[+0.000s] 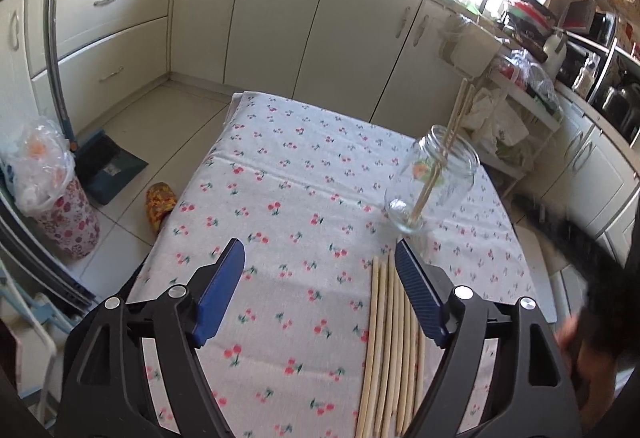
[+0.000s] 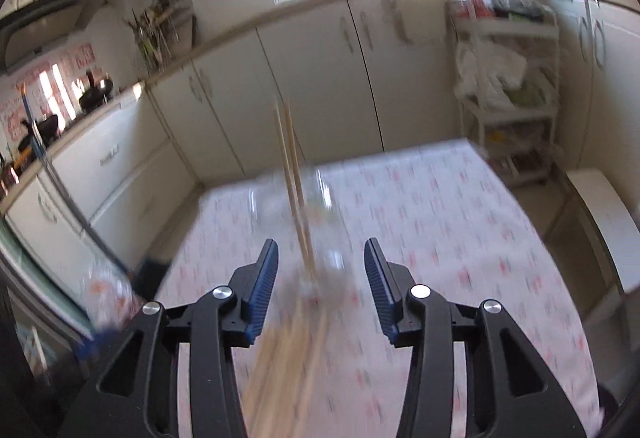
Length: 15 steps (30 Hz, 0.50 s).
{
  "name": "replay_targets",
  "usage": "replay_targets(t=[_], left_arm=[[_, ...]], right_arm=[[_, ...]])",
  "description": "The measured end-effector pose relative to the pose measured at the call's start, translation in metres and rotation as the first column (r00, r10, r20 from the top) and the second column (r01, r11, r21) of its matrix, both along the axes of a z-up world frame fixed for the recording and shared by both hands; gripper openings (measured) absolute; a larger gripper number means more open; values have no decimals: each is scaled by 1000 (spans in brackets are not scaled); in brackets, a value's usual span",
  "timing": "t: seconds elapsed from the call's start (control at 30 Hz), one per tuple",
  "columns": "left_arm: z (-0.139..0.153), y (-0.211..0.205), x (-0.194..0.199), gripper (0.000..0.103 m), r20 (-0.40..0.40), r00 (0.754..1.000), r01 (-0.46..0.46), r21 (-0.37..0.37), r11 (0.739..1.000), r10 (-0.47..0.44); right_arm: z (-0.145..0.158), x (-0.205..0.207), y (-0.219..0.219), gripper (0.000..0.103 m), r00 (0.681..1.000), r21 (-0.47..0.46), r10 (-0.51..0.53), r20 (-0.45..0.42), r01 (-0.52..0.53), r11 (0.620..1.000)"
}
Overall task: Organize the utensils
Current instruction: 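Move both grippers back down to the chopstick row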
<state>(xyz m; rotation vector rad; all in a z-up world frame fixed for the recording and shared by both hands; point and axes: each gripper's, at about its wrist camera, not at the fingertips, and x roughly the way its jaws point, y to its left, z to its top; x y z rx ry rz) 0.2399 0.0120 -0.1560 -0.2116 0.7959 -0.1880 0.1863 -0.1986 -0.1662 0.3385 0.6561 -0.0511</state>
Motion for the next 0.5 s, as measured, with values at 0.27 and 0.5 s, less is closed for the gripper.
replay_targets(t=[0.27,0.5], left_arm=[[1,8,-37,76,-32,999,16,75,997,-13],[1,13,-57,79,-54,998,28,104,994,-23]], right_arm=[[-59,-54,22,35,982,17,42,-182,-39,999],[-67,-35,35,32,976,-7,52,-210,-55,998]])
